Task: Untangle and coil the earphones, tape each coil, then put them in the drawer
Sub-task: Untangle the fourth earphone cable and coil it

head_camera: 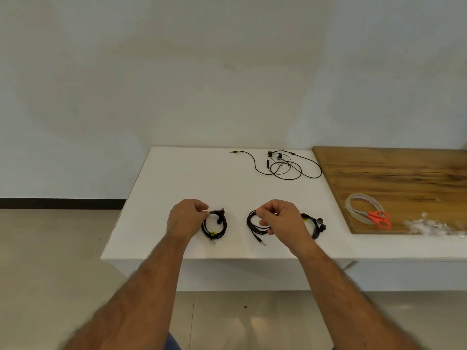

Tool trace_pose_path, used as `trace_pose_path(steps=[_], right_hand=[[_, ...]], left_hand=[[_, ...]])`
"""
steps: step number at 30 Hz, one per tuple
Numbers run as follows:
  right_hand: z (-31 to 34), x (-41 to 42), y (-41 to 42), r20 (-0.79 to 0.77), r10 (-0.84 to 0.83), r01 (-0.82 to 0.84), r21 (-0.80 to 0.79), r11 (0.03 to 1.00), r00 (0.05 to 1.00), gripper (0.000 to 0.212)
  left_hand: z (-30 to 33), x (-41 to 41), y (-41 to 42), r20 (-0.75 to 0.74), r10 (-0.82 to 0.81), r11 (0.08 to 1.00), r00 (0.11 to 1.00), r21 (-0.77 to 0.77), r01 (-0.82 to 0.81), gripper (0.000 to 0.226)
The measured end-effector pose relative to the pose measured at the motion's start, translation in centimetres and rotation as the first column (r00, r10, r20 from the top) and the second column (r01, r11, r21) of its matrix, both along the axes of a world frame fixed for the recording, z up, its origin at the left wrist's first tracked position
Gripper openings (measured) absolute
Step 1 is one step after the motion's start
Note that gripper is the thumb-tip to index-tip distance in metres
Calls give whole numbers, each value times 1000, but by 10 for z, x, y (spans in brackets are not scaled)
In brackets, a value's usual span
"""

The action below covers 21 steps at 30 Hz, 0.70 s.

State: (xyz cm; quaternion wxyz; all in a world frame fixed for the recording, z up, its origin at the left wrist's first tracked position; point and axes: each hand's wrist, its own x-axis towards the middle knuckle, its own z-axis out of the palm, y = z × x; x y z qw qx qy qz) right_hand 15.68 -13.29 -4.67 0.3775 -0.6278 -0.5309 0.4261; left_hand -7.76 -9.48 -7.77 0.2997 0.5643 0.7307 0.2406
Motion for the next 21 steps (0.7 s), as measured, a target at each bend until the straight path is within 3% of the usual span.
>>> trace_pose_path(steps=[12,21], right_hand=[[-8,3,5,243,-46,22,101,995,969,9],[-8,25,67,551,-132,40,176,984,824,10]], left_hand=[[12,41,2,-127,-137,954,982,250,166,19],[6,71,39,-209,-240,895,948,330,300,24]])
